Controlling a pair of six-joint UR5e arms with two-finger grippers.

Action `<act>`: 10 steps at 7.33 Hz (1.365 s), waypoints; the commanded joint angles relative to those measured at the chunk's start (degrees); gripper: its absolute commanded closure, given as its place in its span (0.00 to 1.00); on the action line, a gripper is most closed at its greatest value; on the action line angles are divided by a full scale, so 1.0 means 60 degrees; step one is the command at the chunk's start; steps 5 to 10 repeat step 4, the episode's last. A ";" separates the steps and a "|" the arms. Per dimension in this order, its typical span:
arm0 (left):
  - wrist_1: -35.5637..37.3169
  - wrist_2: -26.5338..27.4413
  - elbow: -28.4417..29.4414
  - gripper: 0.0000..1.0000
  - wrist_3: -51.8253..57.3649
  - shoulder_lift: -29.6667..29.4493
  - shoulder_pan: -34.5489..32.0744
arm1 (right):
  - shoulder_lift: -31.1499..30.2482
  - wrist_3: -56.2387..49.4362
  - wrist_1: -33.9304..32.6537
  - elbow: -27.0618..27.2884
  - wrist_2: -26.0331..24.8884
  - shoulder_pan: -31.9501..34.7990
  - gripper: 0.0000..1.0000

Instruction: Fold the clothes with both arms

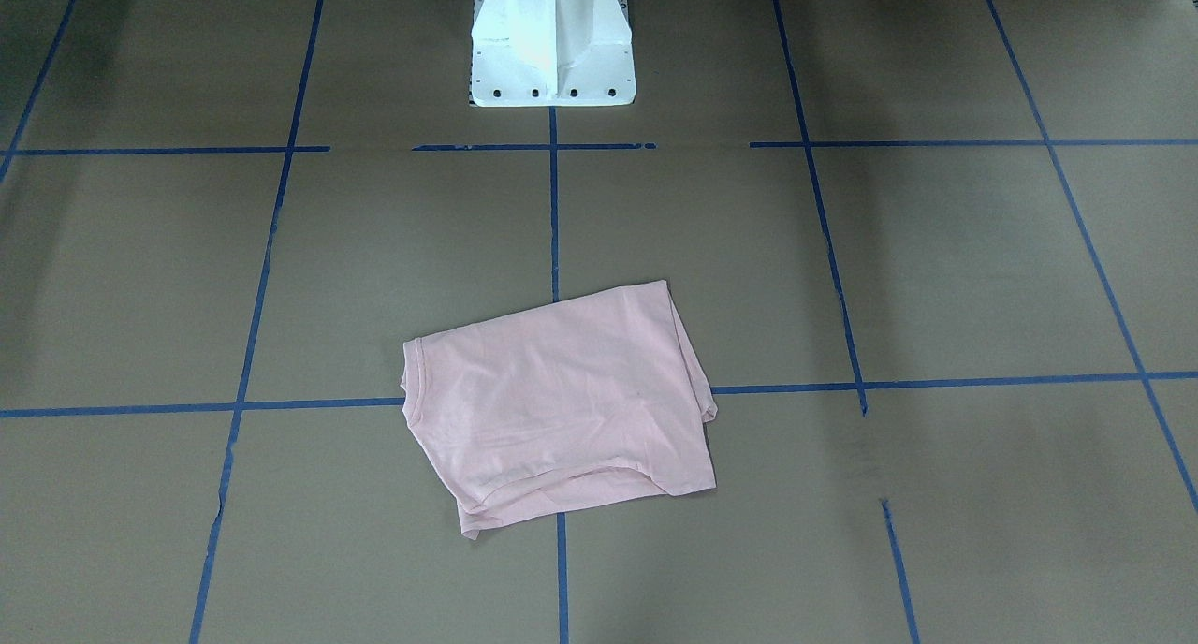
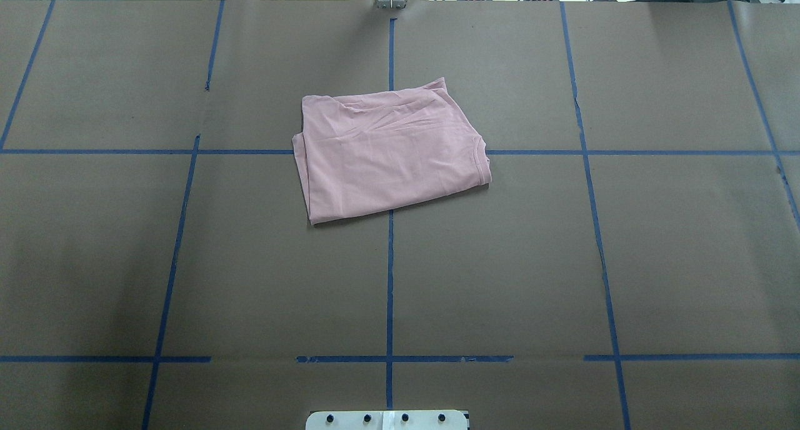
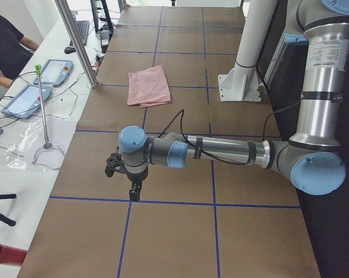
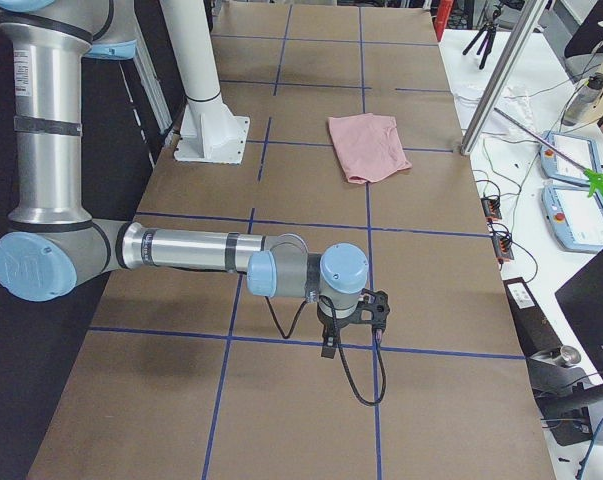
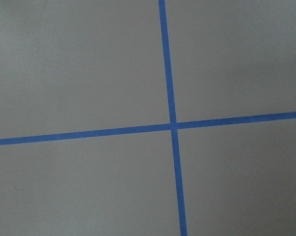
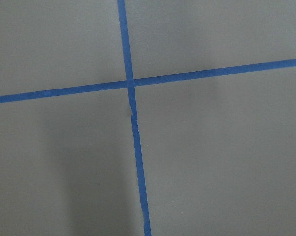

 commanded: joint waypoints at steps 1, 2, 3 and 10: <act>-0.0012 0.0000 0.0004 0.00 0.0000 0.0000 0.0000 | -0.0014 0.0014 -0.0014 0.0029 0.0000 0.0000 0.00; -0.0027 0.0000 0.0033 0.00 0.0000 0.0000 0.0000 | -0.0014 0.0014 0.0000 0.0043 0.0000 0.0000 0.00; -0.0042 0.0000 0.0048 0.00 0.0000 0.0000 0.0000 | -0.0014 0.0014 -0.0014 0.0029 0.0000 0.0000 0.00; -0.0042 -0.0015 0.0048 0.00 0.0000 0.0014 0.0000 | -0.0014 0.0014 -0.0014 0.0029 0.0000 0.0000 0.00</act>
